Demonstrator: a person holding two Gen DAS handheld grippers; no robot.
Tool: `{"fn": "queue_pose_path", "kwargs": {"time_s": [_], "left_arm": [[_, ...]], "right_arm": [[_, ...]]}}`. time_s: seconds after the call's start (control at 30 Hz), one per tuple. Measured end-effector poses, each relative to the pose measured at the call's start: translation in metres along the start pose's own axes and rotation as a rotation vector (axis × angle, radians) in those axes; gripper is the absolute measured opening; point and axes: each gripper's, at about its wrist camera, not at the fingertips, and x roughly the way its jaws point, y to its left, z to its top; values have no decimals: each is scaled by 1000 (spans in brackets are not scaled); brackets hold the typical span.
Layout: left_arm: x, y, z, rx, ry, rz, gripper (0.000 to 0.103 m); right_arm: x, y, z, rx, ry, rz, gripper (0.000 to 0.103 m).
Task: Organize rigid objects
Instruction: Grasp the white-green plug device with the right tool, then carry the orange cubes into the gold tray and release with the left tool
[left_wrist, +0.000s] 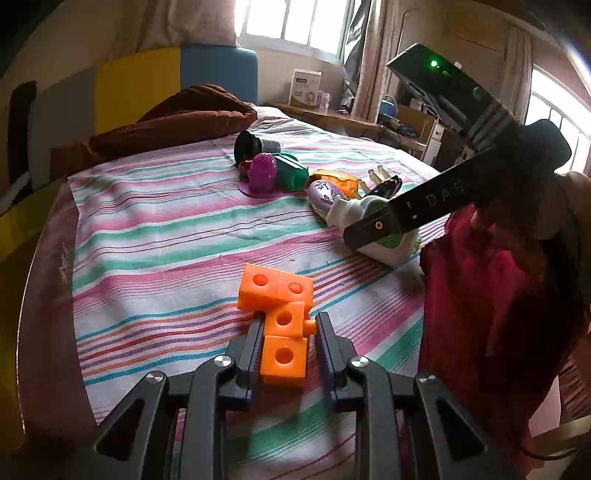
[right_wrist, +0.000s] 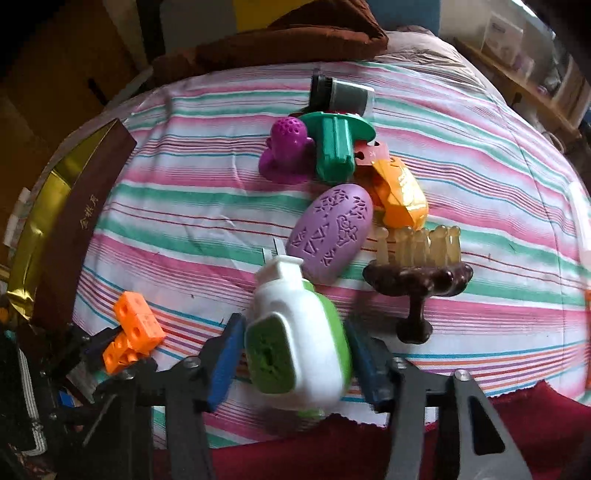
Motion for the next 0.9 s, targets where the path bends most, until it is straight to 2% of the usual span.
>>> {"fn": "queue_pose_path", "kwargs": {"time_s": [0.1,0.2,0.3,0.5,0.63,0.8,0.9], "left_arm": [[-5,0,-1,-13,3,-7,26],[-15,4,0,-35,-11,-25,26],[-33,6,3,-40,-51,-34,26],[-69,15,15,-62,-126,-19,26],[-89,42,23,-142,-153,16,26],[-107,87,20,-261,-146,61,26],[-116,119,16,-324,-130,117,26]], "right_arm": [[-1,5,-3,-30,-24,0,55],[-2,4,-6,-6,-58,23,55],[-3,-4,-8,81,-93,106,54],[-2,3,-14,173,-131,199,54],[-2,16,-16,184,-143,211,54],[7,24,-14,253,-138,289,54],[9,34,-11,262,-133,296,54]]}}
